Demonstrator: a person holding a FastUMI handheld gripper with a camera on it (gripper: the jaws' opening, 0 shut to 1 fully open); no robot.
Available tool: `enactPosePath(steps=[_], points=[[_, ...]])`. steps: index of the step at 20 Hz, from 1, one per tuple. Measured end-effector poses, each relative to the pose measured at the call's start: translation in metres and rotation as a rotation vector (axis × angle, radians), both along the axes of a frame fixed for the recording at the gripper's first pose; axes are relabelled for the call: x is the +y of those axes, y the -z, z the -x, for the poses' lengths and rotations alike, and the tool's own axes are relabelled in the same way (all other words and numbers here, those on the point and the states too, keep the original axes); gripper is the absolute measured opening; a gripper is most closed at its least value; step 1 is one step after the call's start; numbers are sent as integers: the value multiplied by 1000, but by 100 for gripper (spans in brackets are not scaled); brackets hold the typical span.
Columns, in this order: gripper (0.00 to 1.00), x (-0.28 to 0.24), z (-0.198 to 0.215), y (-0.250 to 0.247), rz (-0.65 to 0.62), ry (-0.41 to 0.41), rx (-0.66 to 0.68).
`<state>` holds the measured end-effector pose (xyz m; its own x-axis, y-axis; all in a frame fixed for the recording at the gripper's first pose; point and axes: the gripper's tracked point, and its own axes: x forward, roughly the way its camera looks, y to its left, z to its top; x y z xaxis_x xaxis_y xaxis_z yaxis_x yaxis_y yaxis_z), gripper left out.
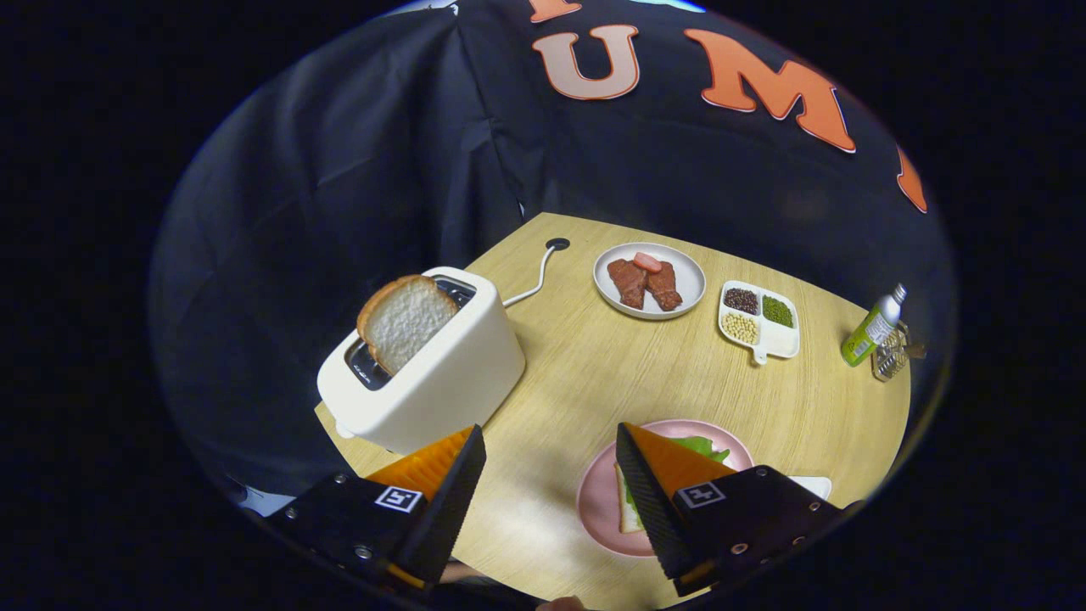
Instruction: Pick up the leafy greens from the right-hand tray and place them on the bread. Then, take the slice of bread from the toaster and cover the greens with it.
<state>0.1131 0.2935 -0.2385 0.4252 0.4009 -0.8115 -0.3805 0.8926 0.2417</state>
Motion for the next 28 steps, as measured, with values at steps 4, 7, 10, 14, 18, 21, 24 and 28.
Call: enactPosePath(steps=[4, 7, 10, 14, 18, 21, 24, 28], points=[[93, 32, -11, -20, -9, -4, -5], [94, 65, -1, -28, -36, -37, 48], [94, 92, -2, -40, -31, -70, 50], [94, 122, -3, -44, -64, -48, 88], [93, 138, -10, -39, -47, -26, 118], [93, 148, -20, -28, -37, 11, 155], [90, 148, -33, -14, -8, 63, 184], [83, 139, -43, 5, 40, 114, 215]])
